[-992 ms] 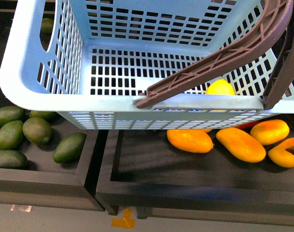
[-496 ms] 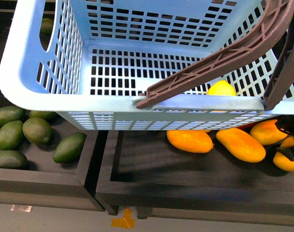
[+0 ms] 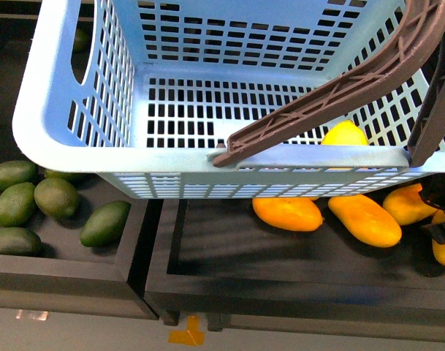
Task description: Pick lemon and mango into basket
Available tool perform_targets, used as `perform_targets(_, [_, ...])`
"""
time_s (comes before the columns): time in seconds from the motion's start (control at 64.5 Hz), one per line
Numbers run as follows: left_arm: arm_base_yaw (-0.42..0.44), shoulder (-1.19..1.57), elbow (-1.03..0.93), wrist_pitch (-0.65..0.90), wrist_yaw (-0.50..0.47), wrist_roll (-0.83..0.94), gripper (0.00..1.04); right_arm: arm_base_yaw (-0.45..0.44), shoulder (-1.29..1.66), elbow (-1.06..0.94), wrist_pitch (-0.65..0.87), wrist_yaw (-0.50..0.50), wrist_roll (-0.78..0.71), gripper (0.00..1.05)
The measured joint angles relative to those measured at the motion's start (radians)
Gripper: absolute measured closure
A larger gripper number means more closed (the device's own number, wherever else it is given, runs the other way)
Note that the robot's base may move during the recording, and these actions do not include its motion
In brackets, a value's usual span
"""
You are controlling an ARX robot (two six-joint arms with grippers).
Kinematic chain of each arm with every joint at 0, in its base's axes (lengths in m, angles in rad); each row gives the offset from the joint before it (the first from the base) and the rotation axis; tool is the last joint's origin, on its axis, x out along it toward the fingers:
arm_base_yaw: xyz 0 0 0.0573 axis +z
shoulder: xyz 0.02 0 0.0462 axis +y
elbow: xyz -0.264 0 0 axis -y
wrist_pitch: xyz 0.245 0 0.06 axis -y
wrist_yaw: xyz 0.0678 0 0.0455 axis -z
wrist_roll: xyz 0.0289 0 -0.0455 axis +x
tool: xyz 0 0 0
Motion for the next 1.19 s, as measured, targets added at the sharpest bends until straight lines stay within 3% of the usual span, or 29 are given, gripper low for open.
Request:
perform_targets(0.124, [0.0,0.0,0.0,0.0,0.0,0.0,0.89,-0.011,0.0,-0.004,0.009,-0.013,-0.001,0.4])
perform_targets(0.186, [0.0,0.0,0.0,0.0,0.0,0.0,0.89,-0.016,0.0,-0.01,0.02,-0.023,-0.001,0.43])
perform_targets(0.62, [0.0,0.0,0.0,0.0,-0.001,0.0,0.89,-0.082,-0.16,-0.128,0.139,-0.138,-0.135,0.44])
perform_targets(0.93, [0.0,0.0,0.0,0.0,-0.002,0.0,0.89,-0.146,-0.655,-0.337,0.193,-0.251,-0.319,0.44])
perform_targets(1.101, [0.0,0.0,0.0,0.0,-0.003,0.0,0.89,-0.099,-0.939,-0.394,0.157,-0.27,-0.358,0.44])
perform_targets(1.194, [0.0,0.0,0.0,0.0,-0.003,0.0,0.89,-0.028,-1.049,-0.394,0.135,-0.256,-0.367,0.44])
